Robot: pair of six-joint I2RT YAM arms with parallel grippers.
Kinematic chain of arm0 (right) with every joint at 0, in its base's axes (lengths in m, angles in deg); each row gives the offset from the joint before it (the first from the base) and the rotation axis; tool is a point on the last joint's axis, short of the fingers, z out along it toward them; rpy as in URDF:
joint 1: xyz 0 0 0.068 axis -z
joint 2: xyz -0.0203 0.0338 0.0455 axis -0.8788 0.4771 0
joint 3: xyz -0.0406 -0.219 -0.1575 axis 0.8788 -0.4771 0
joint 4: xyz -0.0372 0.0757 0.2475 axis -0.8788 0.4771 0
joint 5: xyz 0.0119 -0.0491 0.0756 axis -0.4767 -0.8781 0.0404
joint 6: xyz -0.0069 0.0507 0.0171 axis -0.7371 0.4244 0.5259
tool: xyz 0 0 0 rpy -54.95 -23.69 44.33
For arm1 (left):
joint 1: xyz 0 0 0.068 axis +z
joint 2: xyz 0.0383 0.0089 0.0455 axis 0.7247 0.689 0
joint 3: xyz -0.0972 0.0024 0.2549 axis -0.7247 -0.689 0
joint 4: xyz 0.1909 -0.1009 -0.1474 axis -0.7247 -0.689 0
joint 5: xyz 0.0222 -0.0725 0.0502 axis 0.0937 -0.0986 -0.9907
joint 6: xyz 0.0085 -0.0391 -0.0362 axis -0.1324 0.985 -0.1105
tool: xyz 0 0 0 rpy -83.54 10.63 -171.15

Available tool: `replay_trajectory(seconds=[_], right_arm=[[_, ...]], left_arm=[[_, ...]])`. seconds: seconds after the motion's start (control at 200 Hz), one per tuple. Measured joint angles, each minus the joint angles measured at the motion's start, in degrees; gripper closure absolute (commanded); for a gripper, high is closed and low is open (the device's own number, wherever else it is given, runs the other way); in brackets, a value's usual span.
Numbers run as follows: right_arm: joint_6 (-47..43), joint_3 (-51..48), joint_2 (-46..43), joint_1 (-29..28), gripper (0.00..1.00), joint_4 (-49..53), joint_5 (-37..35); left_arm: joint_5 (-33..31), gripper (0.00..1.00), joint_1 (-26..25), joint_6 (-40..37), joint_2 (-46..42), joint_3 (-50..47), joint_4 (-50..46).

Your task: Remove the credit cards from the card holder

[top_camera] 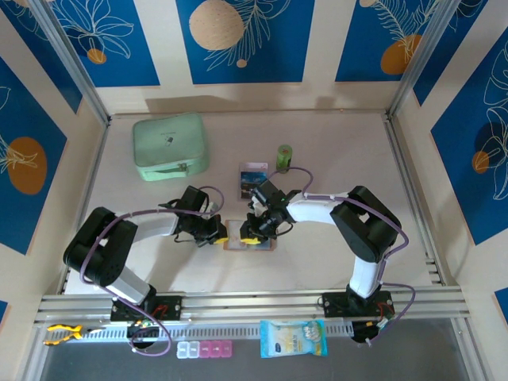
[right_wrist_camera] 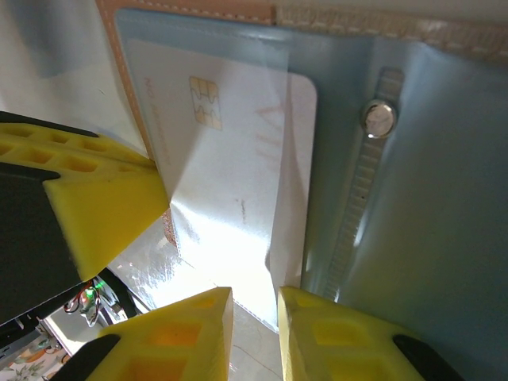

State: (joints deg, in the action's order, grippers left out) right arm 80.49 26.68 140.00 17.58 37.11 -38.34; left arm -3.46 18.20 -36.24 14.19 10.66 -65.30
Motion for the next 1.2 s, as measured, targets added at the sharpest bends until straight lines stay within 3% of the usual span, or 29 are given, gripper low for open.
replay_trajectory(seconds=[0.5,1.2], right_arm=[[0.0,0.0,0.8,0.0,0.78,-0.5,0.0],[-1.1,1.1,0.3,0.0,0.73,3.6,-2.4]], left_arm=[[-0.7,0.99,0.0,0.5,-3.9,0.3,-0.8],[0.3,1.00,-0.2,0.2,0.3,0.2,1.3]])
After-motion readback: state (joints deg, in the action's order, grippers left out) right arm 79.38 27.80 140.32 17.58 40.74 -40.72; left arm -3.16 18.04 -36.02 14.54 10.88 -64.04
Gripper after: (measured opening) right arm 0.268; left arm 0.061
